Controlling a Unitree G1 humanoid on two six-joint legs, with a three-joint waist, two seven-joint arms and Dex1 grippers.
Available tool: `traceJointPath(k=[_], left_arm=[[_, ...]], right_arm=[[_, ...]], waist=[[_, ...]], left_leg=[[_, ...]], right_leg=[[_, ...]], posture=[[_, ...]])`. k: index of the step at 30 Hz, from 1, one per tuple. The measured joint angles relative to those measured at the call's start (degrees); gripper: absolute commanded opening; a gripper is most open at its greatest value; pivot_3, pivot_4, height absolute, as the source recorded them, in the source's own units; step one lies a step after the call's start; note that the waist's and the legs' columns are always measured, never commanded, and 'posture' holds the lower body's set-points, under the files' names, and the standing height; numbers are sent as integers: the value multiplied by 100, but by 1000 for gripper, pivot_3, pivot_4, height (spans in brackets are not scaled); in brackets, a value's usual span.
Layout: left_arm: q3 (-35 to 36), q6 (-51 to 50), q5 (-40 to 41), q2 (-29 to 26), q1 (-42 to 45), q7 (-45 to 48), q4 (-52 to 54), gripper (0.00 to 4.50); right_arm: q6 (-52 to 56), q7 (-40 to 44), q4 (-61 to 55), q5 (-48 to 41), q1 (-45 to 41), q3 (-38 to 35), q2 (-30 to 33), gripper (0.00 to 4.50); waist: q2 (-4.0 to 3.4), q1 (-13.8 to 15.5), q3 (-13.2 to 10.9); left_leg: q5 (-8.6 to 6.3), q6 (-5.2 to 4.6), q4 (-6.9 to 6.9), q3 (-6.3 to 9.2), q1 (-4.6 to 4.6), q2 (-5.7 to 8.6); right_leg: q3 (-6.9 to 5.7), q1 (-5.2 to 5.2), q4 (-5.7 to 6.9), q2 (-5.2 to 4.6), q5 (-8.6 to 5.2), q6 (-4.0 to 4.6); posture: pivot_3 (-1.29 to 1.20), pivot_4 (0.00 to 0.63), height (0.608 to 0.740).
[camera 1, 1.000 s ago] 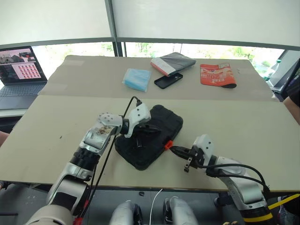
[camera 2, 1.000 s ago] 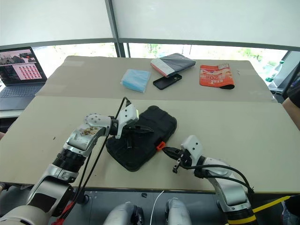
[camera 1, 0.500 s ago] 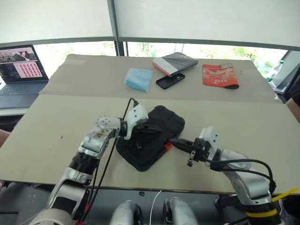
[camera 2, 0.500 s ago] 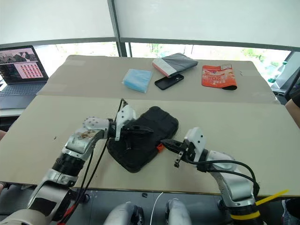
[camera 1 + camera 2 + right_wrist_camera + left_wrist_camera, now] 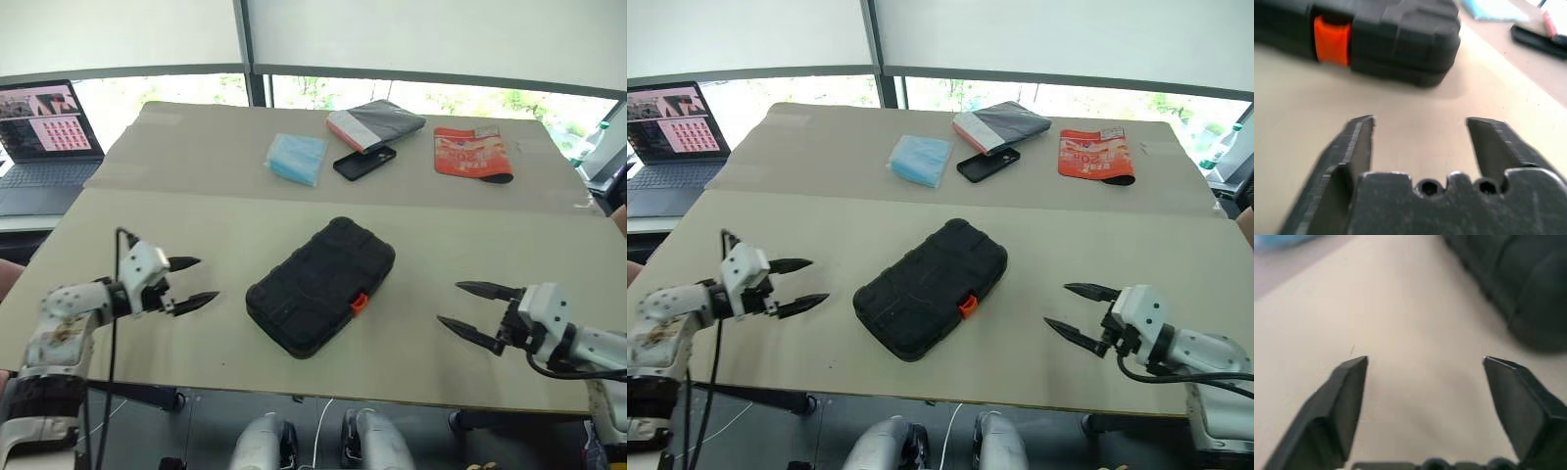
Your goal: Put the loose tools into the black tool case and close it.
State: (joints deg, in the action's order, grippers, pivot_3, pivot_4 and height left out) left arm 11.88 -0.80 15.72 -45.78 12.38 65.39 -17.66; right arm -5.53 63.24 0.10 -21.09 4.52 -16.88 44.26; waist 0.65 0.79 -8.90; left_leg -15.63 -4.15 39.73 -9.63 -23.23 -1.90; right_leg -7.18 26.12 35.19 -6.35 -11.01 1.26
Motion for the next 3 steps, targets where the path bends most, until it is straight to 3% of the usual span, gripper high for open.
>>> traceJointPath(k=[3], left_arm=[[106, 274, -14, 44, -128, -282, -34, 4500]], right_arm=[[-532, 73, 638, 100, -212, -12, 1, 4491]], waist=[[-1, 23, -2]], left_leg=[[-22, 33, 1, 0, -3, 6]], right_leg=[[-1, -2, -5, -10, 6, -8]], posture=[[0, 150, 740]])
